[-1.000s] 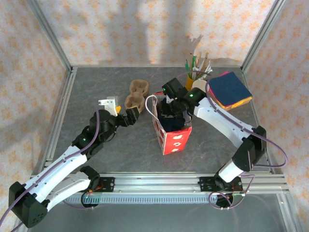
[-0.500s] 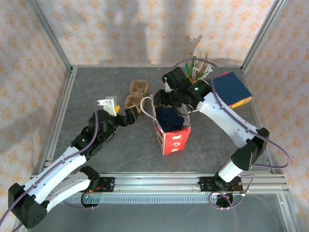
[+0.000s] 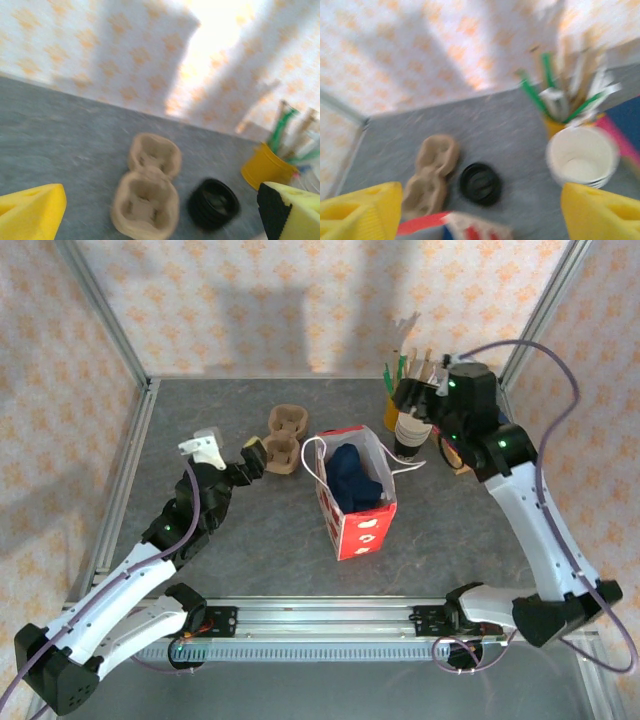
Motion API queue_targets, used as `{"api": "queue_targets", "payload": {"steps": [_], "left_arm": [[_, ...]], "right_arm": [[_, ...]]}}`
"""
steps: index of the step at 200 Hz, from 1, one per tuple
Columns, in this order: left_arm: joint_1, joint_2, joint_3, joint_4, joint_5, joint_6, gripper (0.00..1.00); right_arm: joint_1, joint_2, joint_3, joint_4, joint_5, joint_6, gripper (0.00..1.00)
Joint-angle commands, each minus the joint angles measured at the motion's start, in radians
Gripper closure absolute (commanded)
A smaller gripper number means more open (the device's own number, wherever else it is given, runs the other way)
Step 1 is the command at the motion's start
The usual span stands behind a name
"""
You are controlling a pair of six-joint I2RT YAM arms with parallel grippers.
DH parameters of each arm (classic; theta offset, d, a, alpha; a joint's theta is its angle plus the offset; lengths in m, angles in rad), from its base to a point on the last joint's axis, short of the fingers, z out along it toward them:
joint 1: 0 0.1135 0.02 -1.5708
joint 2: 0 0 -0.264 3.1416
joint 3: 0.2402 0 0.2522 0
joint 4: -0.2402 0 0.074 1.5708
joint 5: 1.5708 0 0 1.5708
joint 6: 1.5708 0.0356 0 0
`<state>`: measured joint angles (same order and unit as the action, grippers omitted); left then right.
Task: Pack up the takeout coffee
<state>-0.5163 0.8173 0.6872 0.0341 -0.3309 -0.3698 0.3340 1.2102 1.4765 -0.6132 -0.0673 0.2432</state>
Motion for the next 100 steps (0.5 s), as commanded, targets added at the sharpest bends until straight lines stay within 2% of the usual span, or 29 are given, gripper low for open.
{"api": "queue_targets", "payload": {"steps": [1, 27, 44, 53, 80, 100], "left_arm": [[0.035, -0.027, -0.026, 0.127, -0.235, 0.091, 0.01], [0.095, -0.02, -0.1, 0.307, -0.295, 0.233, 0.01], [0.142, 0.005, -0.138, 0.391, -0.35, 0.313, 0.01], [0.175, 0.019, -0.156, 0.424, -0.365, 0.341, 0.01], [0.286, 0.019, -0.214, 0.478, -0.348, 0.339, 0.01], [0.359, 0.017, -0.284, 0.546, -0.296, 0.303, 0.01]], "right_arm": [[-0.07, -0.066, -0.108, 0.159, 0.112, -0.047, 0.12], [-0.121, -0.15, -0.311, 0.304, 0.213, -0.031, 0.06], [-0.148, -0.216, -0.5, 0.463, 0.29, -0.027, 0.0], [-0.164, -0.246, -0.596, 0.551, 0.32, -0.026, 0.0], [-0.192, -0.305, -0.82, 0.763, 0.412, -0.002, 0.0], [-0.197, -0.3, -0.955, 0.942, 0.457, -0.073, 0.0]]}}
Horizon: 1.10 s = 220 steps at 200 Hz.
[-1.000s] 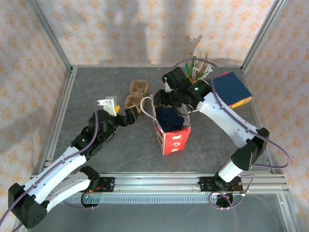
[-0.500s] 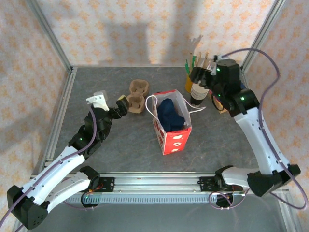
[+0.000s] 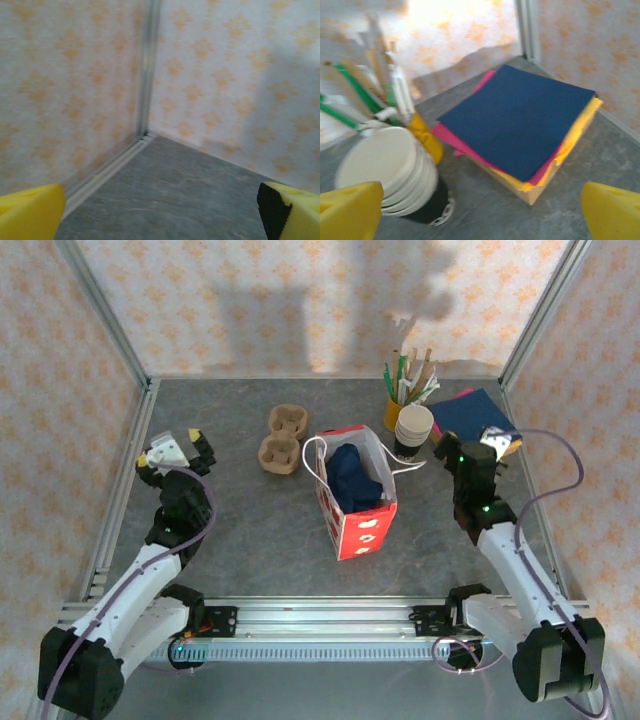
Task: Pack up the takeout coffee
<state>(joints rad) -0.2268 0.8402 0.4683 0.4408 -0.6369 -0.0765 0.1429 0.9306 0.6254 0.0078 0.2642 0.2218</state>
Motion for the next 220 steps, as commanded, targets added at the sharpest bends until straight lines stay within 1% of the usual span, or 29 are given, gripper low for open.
{"api": "queue_targets", "payload": {"steps": [1, 14, 32, 47, 80, 93, 100, 105, 111, 116, 126, 140, 155, 163, 176, 194, 200, 209, 220], "left_arm": [[0.073, -0.005, -0.069, 0.143, 0.013, 0.008, 0.01], [0.104, 0.011, -0.113, 0.183, 0.041, -0.01, 0.01], [0.121, 0.057, -0.167, 0.241, 0.029, -0.02, 0.01], [0.131, 0.119, -0.222, 0.327, 0.04, -0.02, 0.01], [0.164, 0.271, -0.305, 0.516, 0.1, -0.02, 0.01], [0.181, 0.326, -0.326, 0.588, 0.165, -0.019, 0.01], [0.194, 0.357, -0.337, 0.641, 0.22, -0.02, 0.01], [0.205, 0.383, -0.348, 0.69, 0.257, -0.026, 0.01], [0.215, 0.409, -0.356, 0.754, 0.284, -0.02, 0.01], [0.217, 0.419, -0.36, 0.775, 0.301, -0.025, 0.01], [0.227, 0.445, -0.364, 0.828, 0.344, -0.03, 0.01], [0.251, 0.522, -0.356, 0.906, 0.4, -0.047, 0.01], [0.261, 0.614, -0.33, 0.949, 0.445, -0.033, 0.01], [0.26, 0.637, -0.325, 0.953, 0.498, -0.019, 0.01], [0.261, 0.657, -0.322, 0.97, 0.496, -0.021, 0.01], [0.261, 0.699, -0.333, 1.048, 0.508, -0.011, 0.01], [0.261, 0.694, -0.335, 1.043, 0.514, -0.012, 0.01], [0.261, 0.682, -0.326, 1.004, 0.512, -0.016, 0.01], [0.261, 0.692, -0.32, 1.01, 0.511, -0.011, 0.01]], "right_arm": [[-0.006, -0.019, -0.112, 0.33, 0.128, -0.054, 0.0], [-0.029, 0.006, -0.195, 0.454, 0.111, -0.064, 0.0], [-0.073, 0.064, -0.268, 0.555, 0.098, -0.036, 0.0], [-0.075, 0.112, -0.317, 0.656, 0.097, -0.065, 0.0], [-0.076, 0.244, -0.367, 0.843, 0.024, -0.149, 0.0], [-0.075, 0.302, -0.386, 0.927, -0.022, -0.18, 0.0], [-0.075, 0.326, -0.4, 0.991, -0.087, -0.201, 0.0], [-0.075, 0.337, -0.409, 1.019, -0.107, -0.204, 0.0], [-0.075, 0.35, -0.419, 1.059, -0.156, -0.227, 0.0], [-0.075, 0.361, -0.421, 1.076, -0.186, -0.249, 0.0], [-0.075, 0.387, -0.431, 1.122, -0.197, -0.265, 0.0], [-0.075, 0.427, -0.443, 1.193, -0.2, -0.277, 0.0], [-0.076, 0.46, -0.442, 1.213, -0.239, -0.291, 0.0], [-0.075, 0.472, -0.453, 1.236, -0.28, -0.31, 0.0], [-0.076, 0.503, -0.489, 1.323, -0.356, -0.345, 0.0], [-0.075, 0.572, -0.495, 1.399, -0.321, -0.33, 0.0], [-0.075, 0.586, -0.494, 1.415, -0.316, -0.328, 0.0], [-0.075, 0.574, -0.469, 1.344, -0.289, -0.318, 0.0], [-0.075, 0.592, -0.418, 1.279, -0.192, -0.279, 0.0]]}}
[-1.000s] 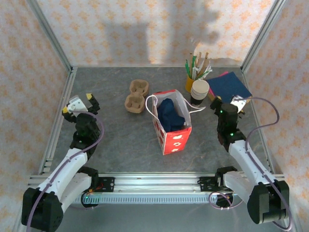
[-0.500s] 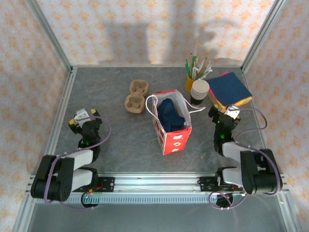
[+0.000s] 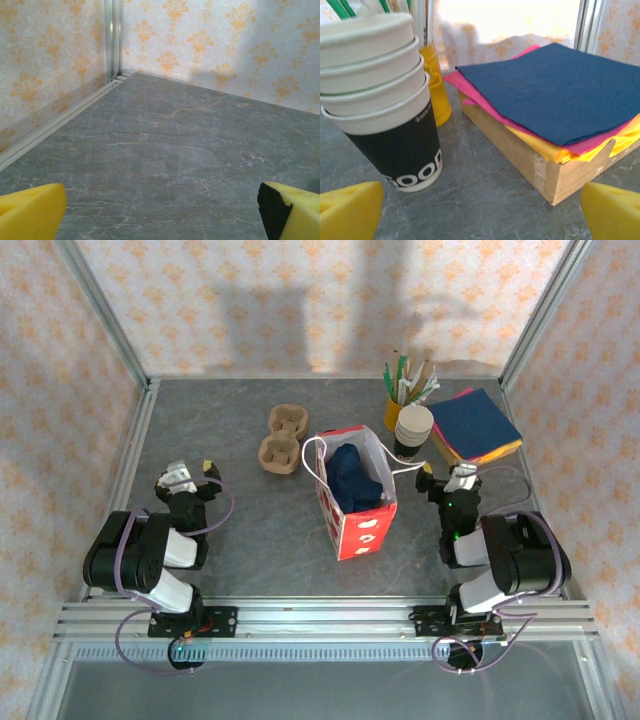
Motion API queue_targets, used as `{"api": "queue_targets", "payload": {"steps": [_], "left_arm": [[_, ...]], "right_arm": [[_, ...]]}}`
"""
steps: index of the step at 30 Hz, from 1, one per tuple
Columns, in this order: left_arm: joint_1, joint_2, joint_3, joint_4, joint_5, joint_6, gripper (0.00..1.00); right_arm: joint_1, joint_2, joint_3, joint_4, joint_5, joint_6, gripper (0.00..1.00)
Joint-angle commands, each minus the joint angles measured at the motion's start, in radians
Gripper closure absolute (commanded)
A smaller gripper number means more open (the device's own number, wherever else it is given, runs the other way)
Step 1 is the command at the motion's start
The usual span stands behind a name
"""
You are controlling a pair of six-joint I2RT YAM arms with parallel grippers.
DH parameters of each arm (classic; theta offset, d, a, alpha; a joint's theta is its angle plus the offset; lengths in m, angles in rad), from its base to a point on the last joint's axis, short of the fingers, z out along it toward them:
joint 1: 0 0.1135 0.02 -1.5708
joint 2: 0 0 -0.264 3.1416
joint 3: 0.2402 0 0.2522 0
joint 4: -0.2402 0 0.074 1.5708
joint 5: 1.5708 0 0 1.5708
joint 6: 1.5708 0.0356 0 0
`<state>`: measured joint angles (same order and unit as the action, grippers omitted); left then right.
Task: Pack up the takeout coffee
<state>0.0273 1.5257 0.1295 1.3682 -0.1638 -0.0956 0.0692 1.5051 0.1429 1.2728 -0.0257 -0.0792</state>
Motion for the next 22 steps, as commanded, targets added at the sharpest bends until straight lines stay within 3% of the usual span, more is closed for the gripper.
{"api": "queue_targets", "payload": {"steps": [1, 4, 22], "left_arm": [[0.006, 0.007, 0.019, 0.083, 0.037, 0.008, 0.0], [-0.01, 0.001, 0.053, -0.003, 0.007, 0.015, 0.01], [-0.023, 0.006, 0.053, 0.009, -0.011, 0.025, 0.01]], "right_arm": [[-0.003, 0.019, 0.07, 0.007, 0.102, 0.028, 0.0], [-0.022, 0.021, 0.083, -0.022, 0.085, 0.045, 0.0], [-0.022, 0.012, 0.074, -0.017, 0.085, 0.046, 0.0]]}}
